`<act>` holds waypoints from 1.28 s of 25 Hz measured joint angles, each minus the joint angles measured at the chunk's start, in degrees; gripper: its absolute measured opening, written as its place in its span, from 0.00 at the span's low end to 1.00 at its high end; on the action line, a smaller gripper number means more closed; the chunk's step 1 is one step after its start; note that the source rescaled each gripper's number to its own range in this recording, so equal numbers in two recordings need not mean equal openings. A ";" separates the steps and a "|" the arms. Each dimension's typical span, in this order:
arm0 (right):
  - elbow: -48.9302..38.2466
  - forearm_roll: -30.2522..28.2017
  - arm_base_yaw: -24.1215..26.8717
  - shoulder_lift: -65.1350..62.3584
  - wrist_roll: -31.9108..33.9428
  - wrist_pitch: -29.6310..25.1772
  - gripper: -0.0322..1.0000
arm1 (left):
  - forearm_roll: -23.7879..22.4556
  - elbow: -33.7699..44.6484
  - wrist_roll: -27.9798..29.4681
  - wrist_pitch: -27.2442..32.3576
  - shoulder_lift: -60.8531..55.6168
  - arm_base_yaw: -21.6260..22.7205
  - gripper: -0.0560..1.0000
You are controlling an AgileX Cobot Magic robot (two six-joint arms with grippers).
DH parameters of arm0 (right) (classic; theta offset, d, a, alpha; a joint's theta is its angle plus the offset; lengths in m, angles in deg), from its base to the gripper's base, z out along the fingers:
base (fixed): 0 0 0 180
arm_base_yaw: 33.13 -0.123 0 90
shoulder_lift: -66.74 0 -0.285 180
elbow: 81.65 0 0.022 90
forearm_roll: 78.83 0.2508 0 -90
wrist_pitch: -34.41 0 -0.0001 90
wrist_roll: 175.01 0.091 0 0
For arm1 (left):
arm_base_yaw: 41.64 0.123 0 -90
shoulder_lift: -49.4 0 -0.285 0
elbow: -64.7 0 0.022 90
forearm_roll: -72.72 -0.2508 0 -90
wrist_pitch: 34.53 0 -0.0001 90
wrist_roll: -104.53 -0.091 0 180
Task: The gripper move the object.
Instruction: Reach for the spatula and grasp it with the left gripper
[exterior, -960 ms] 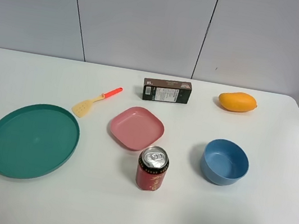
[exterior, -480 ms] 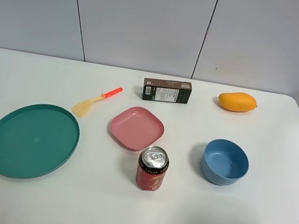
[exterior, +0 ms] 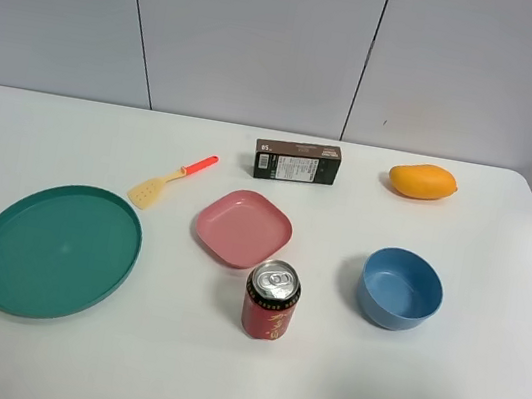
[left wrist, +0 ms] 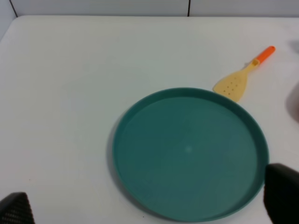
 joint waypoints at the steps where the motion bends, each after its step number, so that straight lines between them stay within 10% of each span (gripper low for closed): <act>1: 0.00 0.00 0.00 0.00 0.00 0.00 1.00 | 0.00 0.00 0.00 0.00 0.00 0.00 1.00; 9: 0.00 0.00 0.00 0.00 0.00 0.00 1.00 | 0.05 -2.59 0.04 -0.01 4.58 0.00 1.00; 23: 0.00 0.00 0.00 0.00 0.00 0.00 1.00 | 2.15 -23.66 -9.66 -6.01 46.72 -0.06 1.00; 32: 0.00 0.00 0.00 0.00 0.00 0.00 1.00 | 2.97 -37.04 -14.46 -16.18 71.57 -13.39 1.00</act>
